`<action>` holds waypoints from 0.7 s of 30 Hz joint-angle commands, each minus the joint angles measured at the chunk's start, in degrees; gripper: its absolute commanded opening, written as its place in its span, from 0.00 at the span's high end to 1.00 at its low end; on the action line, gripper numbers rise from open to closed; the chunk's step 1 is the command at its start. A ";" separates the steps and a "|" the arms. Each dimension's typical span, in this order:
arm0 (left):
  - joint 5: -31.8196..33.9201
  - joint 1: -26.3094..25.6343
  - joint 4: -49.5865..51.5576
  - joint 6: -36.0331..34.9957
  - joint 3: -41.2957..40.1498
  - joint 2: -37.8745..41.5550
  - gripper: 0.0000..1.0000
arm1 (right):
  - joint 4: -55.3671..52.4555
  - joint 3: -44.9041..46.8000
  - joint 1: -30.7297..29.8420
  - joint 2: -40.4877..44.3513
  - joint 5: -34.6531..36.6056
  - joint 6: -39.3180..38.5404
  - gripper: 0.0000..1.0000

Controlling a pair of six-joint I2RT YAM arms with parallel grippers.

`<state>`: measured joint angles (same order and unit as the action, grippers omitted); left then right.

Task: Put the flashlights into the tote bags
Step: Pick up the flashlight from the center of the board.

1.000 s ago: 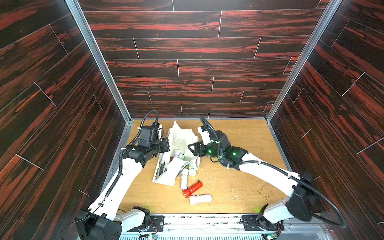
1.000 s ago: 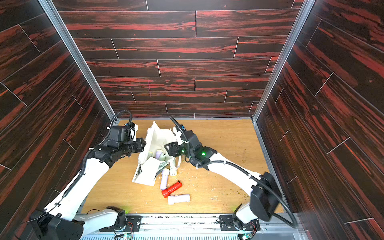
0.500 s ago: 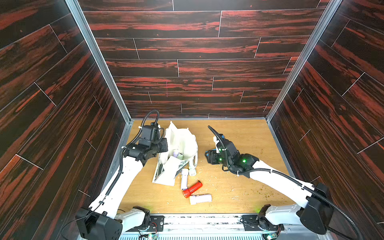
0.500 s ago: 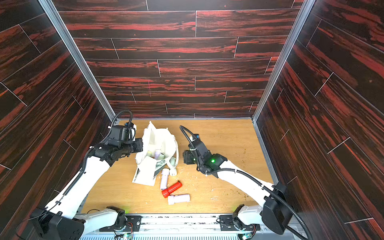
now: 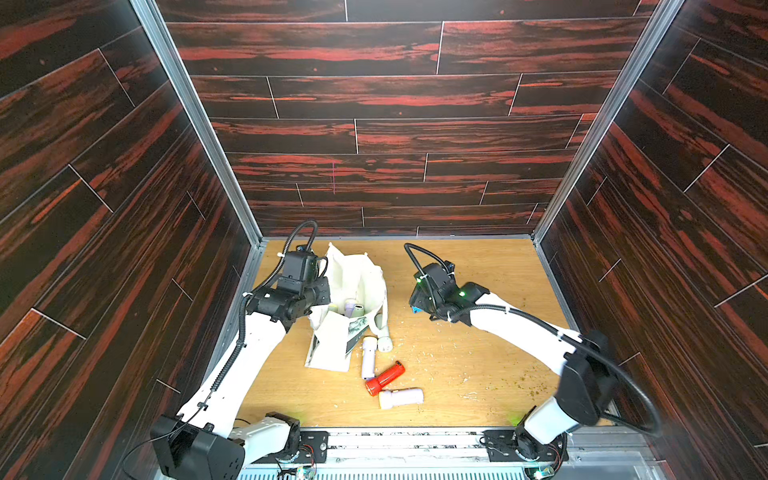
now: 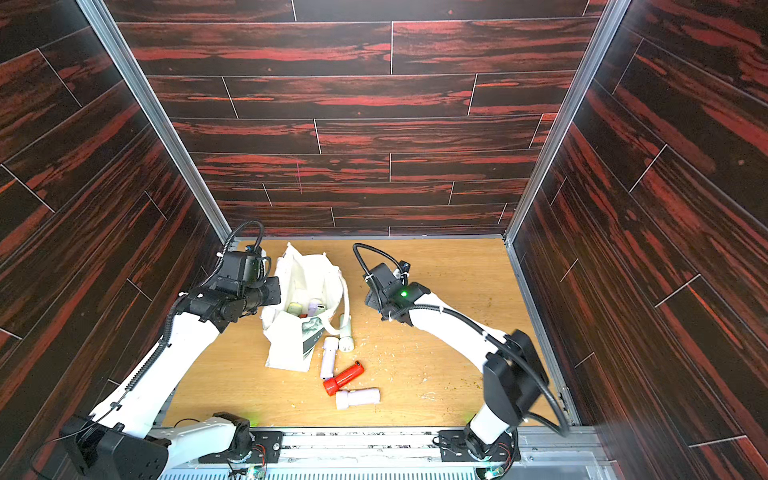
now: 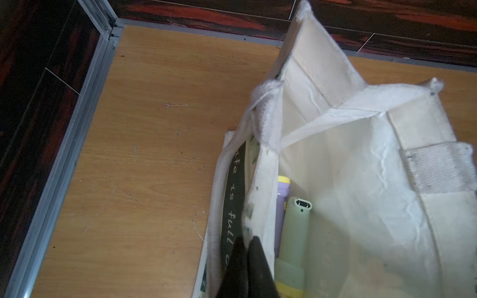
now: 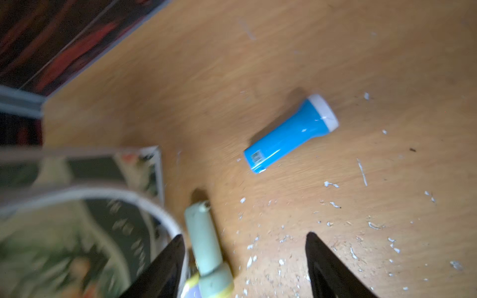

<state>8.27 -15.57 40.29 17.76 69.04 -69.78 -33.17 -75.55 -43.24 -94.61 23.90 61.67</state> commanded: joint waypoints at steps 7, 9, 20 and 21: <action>1.33 -0.36 2.61 -1.14 0.06 0.78 1.00 | -12.28 -8.86 2.37 -11.31 2.03 15.46 0.25; 0.71 -0.42 2.64 -1.15 -0.13 0.78 1.00 | -12.71 -10.52 2.51 -13.47 1.77 16.55 0.26; -0.33 -0.60 2.17 -1.67 -1.15 1.40 1.00 | -16.42 -20.28 3.76 -24.16 -0.76 20.58 0.30; -0.33 -0.60 2.08 -1.67 -1.22 1.48 1.00 | -16.84 -20.93 3.78 -25.14 -1.14 20.86 0.31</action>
<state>8.03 -15.84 40.47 16.95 68.93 -69.67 -46.02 -94.35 -39.79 -116.20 23.51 79.66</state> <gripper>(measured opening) 0.054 0.696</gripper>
